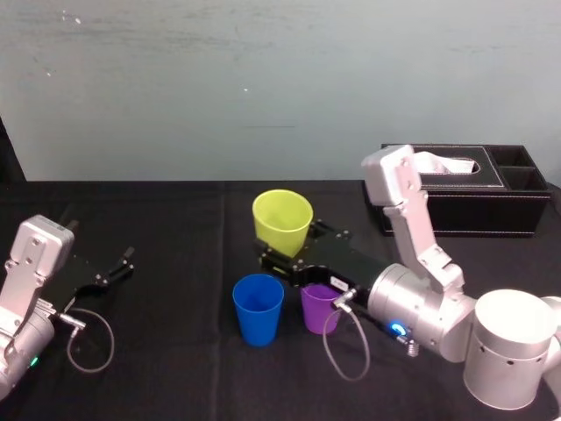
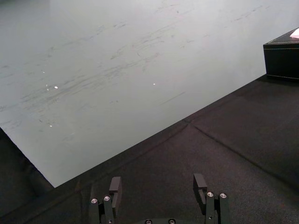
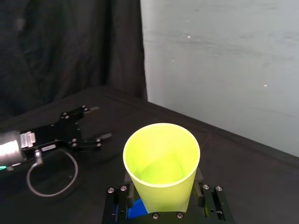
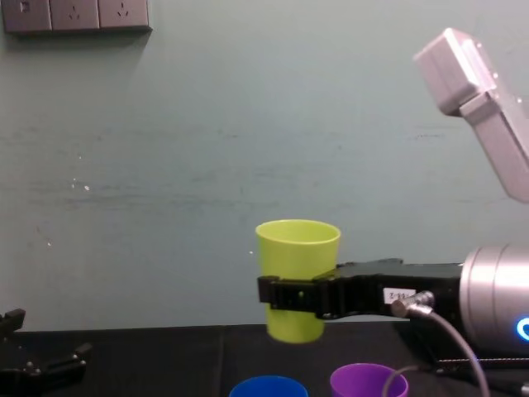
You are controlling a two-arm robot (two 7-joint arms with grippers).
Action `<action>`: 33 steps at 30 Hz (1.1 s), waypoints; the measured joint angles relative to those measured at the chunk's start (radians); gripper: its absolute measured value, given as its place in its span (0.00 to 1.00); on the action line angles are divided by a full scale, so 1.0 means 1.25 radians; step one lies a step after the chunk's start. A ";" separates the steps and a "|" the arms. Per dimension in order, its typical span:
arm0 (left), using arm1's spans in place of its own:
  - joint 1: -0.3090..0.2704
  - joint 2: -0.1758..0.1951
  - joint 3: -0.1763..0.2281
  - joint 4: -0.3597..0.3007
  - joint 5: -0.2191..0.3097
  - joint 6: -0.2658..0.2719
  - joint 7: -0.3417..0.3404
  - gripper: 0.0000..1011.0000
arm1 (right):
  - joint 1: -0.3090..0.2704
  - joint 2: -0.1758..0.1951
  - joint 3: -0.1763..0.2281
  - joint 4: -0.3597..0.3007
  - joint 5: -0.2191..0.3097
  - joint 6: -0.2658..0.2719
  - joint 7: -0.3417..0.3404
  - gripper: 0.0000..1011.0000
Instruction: Stack the three plastic cups sequentially using one hand.
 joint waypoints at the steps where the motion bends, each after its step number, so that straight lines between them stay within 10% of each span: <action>1: 0.000 0.000 0.000 0.000 0.000 0.000 0.000 0.99 | 0.001 0.000 -0.003 0.001 0.001 0.001 0.000 0.71; 33: 0.000 0.000 0.000 0.000 0.000 0.000 0.000 0.99 | 0.029 0.011 -0.059 0.082 0.050 -0.025 -0.001 0.71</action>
